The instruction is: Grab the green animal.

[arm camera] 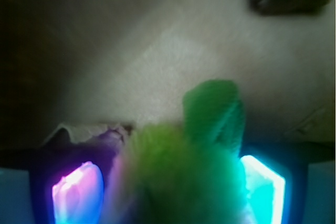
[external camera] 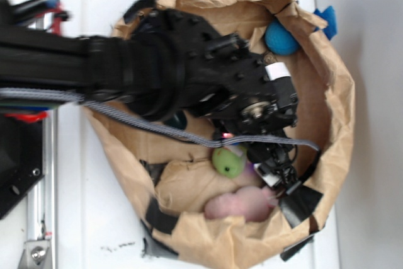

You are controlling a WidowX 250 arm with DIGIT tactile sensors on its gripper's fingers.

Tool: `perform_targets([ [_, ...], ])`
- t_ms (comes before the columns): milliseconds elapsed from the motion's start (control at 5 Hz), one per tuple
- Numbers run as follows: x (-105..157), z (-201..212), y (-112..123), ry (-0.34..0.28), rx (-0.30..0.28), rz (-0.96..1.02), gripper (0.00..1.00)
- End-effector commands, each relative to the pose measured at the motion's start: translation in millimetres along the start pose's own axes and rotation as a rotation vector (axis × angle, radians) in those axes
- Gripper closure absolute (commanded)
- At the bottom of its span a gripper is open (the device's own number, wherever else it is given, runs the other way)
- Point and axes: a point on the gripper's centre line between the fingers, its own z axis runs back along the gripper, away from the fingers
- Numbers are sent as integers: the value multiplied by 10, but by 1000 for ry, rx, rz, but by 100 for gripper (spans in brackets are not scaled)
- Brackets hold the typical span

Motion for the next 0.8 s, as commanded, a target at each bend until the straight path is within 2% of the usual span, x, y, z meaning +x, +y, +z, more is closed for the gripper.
perform_targets([
  [0,-185,193,53,36,31,-111,100],
  [200,-147,502,95,26,80,-193,100],
  [400,-71,952,110,-33,154,-311,100],
  [600,-42,1400,86,-49,205,-511,100],
])
